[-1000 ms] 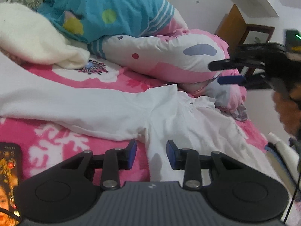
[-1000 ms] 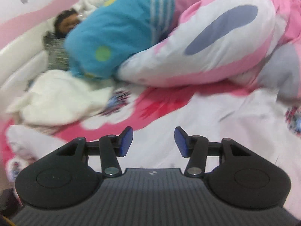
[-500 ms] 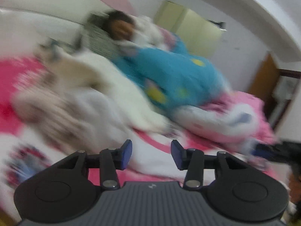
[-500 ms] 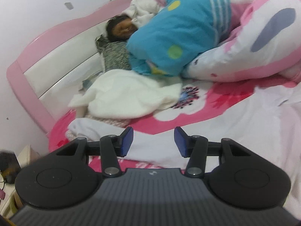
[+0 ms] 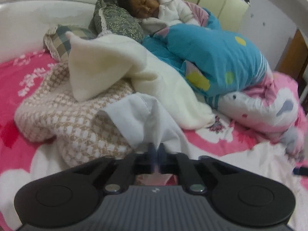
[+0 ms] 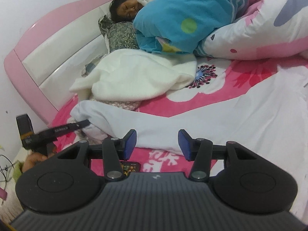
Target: Fold clothes
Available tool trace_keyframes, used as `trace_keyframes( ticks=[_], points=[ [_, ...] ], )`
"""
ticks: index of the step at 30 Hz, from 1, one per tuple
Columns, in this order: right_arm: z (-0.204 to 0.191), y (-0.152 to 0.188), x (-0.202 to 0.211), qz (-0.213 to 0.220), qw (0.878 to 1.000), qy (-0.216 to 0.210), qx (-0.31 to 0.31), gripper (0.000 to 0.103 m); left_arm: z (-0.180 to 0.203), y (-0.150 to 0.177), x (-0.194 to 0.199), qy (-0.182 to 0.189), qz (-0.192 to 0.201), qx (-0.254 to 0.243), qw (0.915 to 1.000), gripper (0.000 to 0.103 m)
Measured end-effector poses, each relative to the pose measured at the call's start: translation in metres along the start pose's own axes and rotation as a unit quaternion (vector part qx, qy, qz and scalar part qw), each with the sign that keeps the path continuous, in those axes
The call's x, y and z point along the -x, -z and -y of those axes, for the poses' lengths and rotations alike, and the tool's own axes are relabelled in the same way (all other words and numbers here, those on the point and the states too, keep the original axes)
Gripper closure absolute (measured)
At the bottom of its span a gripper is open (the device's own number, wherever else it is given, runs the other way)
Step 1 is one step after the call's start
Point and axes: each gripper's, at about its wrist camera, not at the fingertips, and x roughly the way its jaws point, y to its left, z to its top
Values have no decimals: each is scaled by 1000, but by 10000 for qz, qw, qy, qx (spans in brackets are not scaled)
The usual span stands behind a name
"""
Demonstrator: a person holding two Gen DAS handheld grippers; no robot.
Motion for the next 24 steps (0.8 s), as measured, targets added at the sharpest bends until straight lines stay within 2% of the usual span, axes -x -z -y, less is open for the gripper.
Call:
trace_keyframes(
  ticks=[2,6,11,13,16,19,22,24],
  points=[
    [1,0,2,-14,10000,39,63,56,4,-6,9,-32,186,-36,9998,100],
    [7,2,7,-19,10000,53,15,56,18,-34,21,380,417,0,9984,101],
    [18,6,12,-13,9997,161,-185,56,47,-85,20,710,831,-247,9937,101],
    [22,7,18,25,9995,223,-244,56,56,-102,25,775,918,-350,9921,101],
    [30,9,26,88,9990,304,-308,56,55,-110,42,766,940,-537,9912,101],
    [40,11,32,144,9985,369,-366,56,32,-91,51,517,612,-517,9954,101],
    [53,15,30,70,9979,419,-481,56,0,-60,45,-123,183,-539,9983,101],
    [59,17,26,-7,9975,447,-554,56,-21,-43,38,-293,-44,-365,9989,101]
  ],
)
